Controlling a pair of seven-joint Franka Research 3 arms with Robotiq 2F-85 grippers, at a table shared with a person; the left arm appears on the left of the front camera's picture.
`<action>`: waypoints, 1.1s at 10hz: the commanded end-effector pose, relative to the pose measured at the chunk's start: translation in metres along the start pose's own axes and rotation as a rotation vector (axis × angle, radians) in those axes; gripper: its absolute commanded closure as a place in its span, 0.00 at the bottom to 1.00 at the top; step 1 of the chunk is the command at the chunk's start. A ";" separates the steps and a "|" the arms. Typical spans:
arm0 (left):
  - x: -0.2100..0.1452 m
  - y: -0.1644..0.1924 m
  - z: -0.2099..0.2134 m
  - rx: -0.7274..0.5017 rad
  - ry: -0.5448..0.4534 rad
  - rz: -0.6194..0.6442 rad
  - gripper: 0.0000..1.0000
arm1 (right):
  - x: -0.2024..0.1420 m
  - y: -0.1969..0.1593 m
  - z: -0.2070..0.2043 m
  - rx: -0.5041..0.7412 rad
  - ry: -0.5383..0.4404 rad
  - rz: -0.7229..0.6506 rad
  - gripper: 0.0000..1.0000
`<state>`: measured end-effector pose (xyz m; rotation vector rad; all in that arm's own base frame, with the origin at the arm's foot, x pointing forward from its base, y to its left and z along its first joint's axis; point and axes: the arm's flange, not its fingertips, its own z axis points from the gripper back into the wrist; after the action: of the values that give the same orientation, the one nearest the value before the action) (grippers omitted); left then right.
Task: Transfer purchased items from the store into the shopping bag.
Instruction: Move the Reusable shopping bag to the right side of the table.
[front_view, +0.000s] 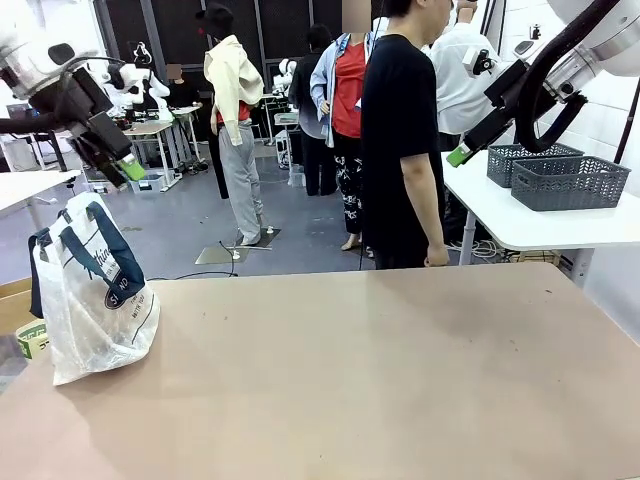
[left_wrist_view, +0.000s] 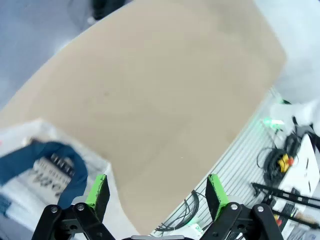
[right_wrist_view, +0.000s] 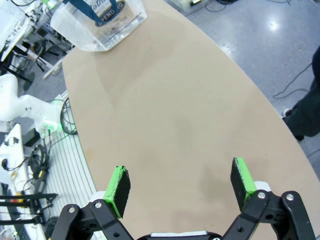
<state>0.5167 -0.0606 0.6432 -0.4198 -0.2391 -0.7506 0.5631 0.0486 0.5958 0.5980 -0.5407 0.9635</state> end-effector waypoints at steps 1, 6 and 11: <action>-0.007 0.005 -0.007 -0.061 -0.043 -0.167 0.00 | 0.001 -0.001 -0.002 -0.005 -0.011 0.000 0.00; 0.008 0.009 -0.014 -0.033 -0.252 -0.395 0.00 | 0.001 -0.001 -0.002 -0.005 -0.011 0.000 0.00; 0.014 0.010 -0.009 -0.022 -0.229 -0.374 0.00 | 0.001 -0.001 -0.002 -0.005 -0.011 0.000 0.00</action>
<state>0.5356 -0.0672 0.6355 -0.4864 -0.5381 -1.0700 0.5631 0.0487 0.5958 0.5981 -0.5406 0.9635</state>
